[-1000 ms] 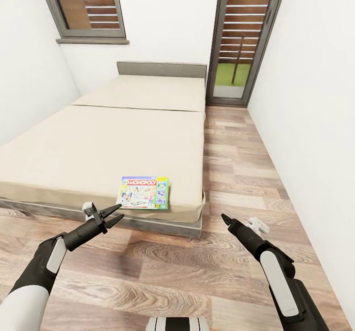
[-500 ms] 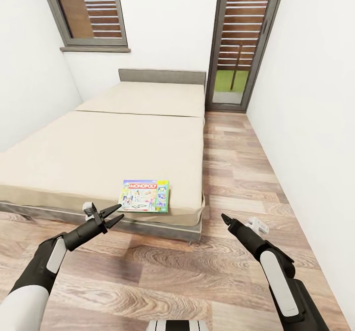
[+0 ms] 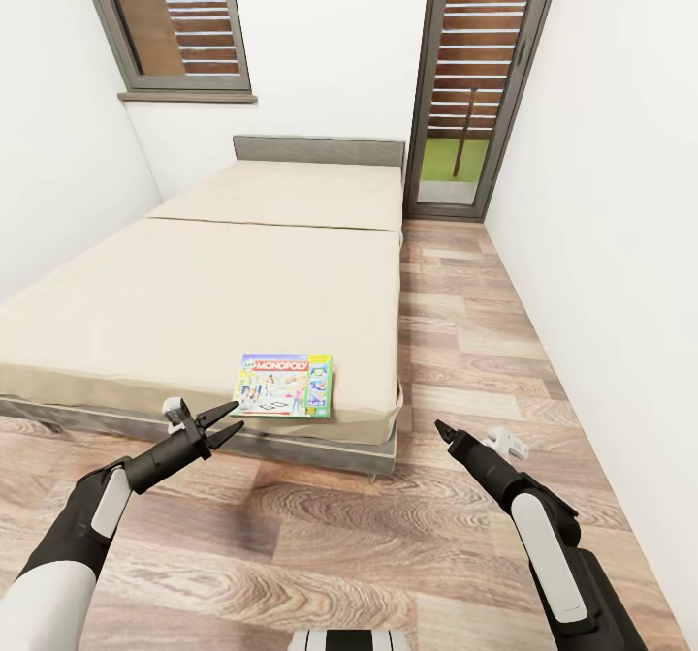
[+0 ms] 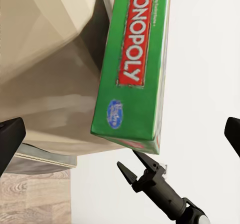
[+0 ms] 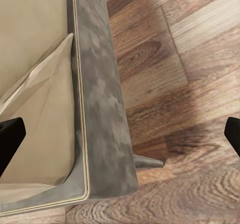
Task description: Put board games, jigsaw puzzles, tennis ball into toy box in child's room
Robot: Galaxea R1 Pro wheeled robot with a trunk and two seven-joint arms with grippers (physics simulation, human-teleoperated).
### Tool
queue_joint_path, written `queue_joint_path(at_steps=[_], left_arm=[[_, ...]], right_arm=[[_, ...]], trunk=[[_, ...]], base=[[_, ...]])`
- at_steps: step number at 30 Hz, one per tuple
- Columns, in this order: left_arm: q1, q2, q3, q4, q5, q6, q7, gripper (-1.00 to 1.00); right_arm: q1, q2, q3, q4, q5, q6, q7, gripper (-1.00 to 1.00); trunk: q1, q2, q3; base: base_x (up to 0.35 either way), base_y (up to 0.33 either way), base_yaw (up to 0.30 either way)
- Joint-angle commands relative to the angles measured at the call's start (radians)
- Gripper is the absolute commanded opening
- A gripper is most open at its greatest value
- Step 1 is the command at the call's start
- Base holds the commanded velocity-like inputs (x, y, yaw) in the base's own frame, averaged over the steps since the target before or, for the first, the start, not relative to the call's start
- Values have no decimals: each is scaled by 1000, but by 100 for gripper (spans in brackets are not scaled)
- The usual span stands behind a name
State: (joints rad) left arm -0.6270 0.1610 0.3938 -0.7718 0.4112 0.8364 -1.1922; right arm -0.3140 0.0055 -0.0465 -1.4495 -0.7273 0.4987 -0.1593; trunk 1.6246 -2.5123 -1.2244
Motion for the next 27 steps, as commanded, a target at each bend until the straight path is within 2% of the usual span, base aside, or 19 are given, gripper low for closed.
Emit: queue_joint_path(at_steps=[1, 8, 27], left_arm=[[0, 0, 0, 0, 2, 7, -1, 100], [0, 0, 0, 0, 2, 7, -1, 100], [0, 0, 0, 0, 1, 7, -1, 100]], right_arm=[[0, 1, -1, -2, -11, 4, -8, 100], [0, 1, -1, -2, -11, 4, -8, 100], [0, 1, -1, -2, -11, 4, -8, 100]], trunk=[[0, 0, -1], [-3, 1, 22], [-3, 1, 22]], base=[[0, 0, 0], [0, 0, 0], [0, 0, 0]])
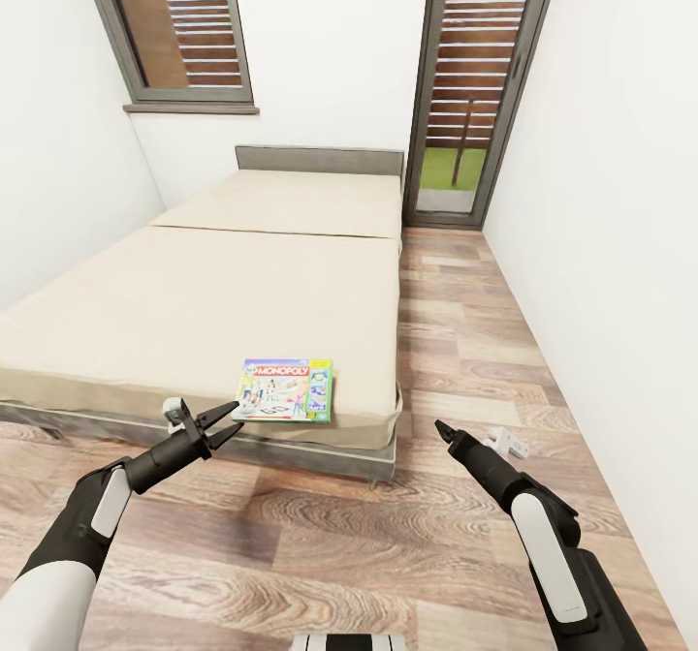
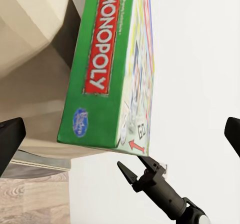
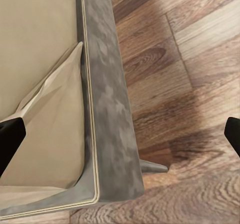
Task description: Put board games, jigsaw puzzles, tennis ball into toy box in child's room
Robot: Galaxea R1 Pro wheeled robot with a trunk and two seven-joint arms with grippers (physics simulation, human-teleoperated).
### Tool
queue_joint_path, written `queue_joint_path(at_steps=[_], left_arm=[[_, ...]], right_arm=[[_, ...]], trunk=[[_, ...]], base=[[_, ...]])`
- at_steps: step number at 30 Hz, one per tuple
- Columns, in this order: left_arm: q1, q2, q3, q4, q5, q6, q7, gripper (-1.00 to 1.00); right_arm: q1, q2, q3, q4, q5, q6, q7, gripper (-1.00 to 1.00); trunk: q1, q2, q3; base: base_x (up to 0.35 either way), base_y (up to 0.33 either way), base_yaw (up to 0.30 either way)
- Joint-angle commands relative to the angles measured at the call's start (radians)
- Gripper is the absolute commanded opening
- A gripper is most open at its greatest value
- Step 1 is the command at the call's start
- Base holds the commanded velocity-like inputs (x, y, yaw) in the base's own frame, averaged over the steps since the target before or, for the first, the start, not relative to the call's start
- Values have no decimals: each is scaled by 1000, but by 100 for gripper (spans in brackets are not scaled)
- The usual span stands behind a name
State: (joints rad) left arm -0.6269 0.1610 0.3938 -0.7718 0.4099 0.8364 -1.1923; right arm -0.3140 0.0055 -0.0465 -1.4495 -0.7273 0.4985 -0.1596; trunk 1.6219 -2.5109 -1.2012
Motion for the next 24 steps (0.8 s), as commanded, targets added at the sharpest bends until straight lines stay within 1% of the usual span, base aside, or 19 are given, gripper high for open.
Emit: queue_joint_path(at_steps=[1, 24], left_arm=[[0, 0, 0, 0, 3, 7, -1, 100], [0, 0, 0, 0, 3, 7, -1, 100]], right_arm=[[0, 1, -1, -2, -11, 4, -8, 100], [0, 1, -1, -2, -11, 3, -9, 100]], trunk=[[0, 0, -1], [0, 0, -1]], base=[[0, 0, 0], [21, 0, 0]])
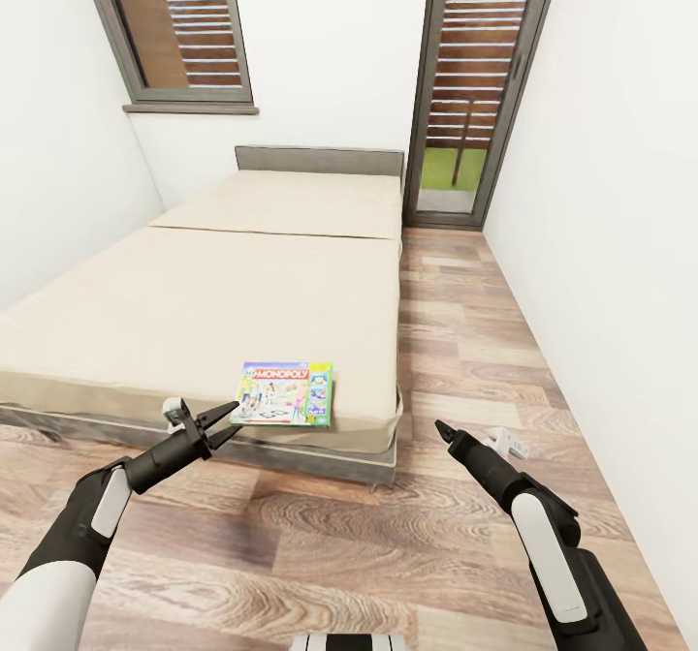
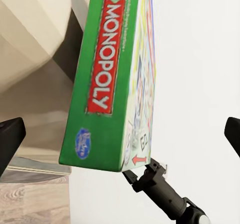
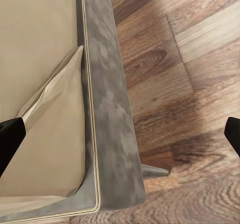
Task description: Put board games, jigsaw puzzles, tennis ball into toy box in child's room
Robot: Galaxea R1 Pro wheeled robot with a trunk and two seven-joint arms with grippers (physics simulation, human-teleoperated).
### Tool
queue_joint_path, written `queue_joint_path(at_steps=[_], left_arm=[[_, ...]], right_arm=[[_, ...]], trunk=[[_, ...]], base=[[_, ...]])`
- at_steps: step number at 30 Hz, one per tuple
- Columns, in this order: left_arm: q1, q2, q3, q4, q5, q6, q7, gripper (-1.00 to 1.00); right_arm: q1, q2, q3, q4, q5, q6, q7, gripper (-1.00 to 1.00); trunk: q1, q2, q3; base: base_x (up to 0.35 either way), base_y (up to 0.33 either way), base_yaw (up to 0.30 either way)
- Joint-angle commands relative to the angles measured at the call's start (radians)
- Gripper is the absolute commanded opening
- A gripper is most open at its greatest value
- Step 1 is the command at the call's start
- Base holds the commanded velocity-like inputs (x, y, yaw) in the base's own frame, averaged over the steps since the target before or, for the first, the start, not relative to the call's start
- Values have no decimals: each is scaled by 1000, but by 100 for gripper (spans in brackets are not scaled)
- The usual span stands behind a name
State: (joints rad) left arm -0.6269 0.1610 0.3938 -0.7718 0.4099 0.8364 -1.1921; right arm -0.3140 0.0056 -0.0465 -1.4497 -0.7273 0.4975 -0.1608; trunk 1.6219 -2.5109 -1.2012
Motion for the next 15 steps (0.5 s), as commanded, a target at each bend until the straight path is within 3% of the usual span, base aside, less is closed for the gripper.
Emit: queue_joint_path(at_steps=[1, 8, 15], left_arm=[[0, 0, 0, 0, 3, 7, -1, 100], [0, 0, 0, 0, 3, 7, -1, 100], [0, 0, 0, 0, 3, 7, -1, 100]], right_arm=[[0, 1, -1, -2, -11, 4, -8, 100], [0, 1, -1, -2, -10, 4, -8, 100], [0, 1, -1, -2, -11, 4, -8, 100]], trunk=[[0, 0, -1], [0, 0, -1], [0, 0, -1]], base=[[1, 0, 0], [0, -4, 0], [-36, -107, 0]])
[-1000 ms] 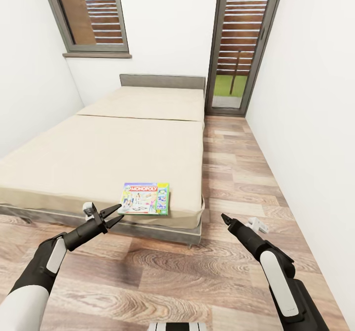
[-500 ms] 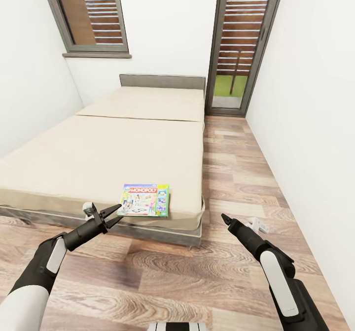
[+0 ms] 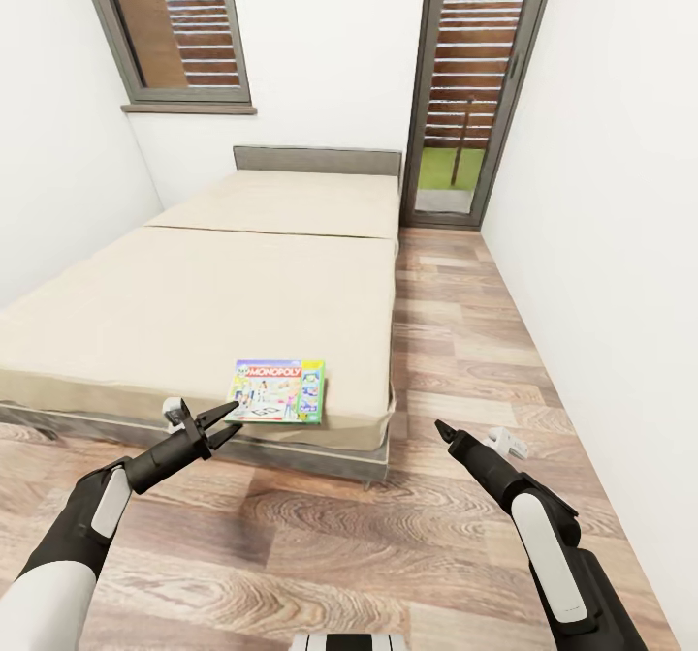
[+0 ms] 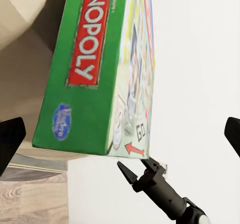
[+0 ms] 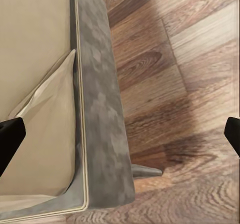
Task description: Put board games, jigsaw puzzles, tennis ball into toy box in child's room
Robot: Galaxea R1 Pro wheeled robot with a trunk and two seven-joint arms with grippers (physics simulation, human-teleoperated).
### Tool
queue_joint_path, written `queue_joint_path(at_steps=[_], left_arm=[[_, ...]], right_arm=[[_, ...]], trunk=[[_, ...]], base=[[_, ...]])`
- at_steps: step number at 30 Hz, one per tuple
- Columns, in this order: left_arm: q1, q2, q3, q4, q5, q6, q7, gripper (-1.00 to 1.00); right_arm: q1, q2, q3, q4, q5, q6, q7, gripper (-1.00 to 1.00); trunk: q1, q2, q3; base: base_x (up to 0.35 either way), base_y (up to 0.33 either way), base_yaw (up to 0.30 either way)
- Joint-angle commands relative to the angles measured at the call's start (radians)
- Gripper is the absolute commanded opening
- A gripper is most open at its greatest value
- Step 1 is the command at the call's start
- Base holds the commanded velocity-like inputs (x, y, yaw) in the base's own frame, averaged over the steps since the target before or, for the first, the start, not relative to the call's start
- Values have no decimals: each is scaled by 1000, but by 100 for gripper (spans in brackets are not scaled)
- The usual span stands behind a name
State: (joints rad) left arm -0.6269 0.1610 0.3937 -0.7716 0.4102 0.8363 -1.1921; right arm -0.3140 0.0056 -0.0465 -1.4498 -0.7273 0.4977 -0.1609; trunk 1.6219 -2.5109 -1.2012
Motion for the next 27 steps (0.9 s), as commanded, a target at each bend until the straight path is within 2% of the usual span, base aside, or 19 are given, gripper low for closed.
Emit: queue_joint_path(at_steps=[1, 19, 27], left_arm=[[0, 0, 1, 0, 2, 7, -1, 100], [0, 0, 1, 0, 2, 7, -1, 100], [0, 0, 1, 0, 2, 7, -1, 100]], right_arm=[[0, 1, -1, -1, -11, 4, -8, 100], [0, 0, -1, -2, -11, 4, -8, 100], [0, 1, -1, -2, -11, 5, -8, 100]], trunk=[[0, 0, -1], [0, 0, -1], [0, 0, -1]], base=[[-17, -70, 0], [-2, -12, 0], [97, 0, 0]])
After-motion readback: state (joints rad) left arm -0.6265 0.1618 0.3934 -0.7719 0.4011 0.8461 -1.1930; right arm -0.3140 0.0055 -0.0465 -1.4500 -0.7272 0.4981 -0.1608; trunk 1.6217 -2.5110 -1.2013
